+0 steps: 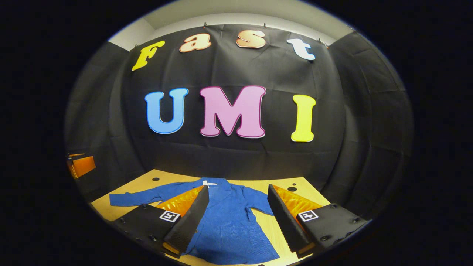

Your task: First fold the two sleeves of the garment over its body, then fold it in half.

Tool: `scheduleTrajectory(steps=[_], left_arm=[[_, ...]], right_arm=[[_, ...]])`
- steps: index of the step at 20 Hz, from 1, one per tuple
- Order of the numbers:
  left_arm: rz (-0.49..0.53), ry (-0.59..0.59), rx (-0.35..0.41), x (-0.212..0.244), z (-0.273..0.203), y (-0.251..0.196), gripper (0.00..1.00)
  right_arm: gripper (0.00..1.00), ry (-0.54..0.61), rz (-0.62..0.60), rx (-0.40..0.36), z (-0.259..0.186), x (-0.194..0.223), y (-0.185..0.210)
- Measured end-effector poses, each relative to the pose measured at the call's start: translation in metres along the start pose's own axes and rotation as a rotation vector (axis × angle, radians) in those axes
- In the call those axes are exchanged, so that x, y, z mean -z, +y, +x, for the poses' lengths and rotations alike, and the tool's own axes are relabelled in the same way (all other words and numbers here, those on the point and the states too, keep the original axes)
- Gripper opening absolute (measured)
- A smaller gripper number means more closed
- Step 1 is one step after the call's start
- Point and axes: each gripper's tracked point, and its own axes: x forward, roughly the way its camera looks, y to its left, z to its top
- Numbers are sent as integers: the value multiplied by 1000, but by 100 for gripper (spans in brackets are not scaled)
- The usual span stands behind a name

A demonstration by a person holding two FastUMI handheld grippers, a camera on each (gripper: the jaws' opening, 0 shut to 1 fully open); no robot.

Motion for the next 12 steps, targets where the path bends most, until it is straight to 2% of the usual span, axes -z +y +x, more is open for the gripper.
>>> scheduleTrajectory(steps=[1,3,4,6,10,12], left_arm=[[-2,6,-12,2,3,-1,81],[-8,24,-40,4,15,-5,81],[-9,33,-55,6,20,-8,81],[-7,53,-81,10,29,-17,81],[10,86,-99,12,46,-48,81],[15,92,-84,10,54,-70,81]], right_arm=[[95,39,-6,17,9,11,-12],[95,111,2,38,24,31,-36],[100,136,17,50,31,39,-50],[100,181,47,85,48,55,-81],[100,294,24,172,83,99,-160],[100,342,34,222,90,119,-198]])
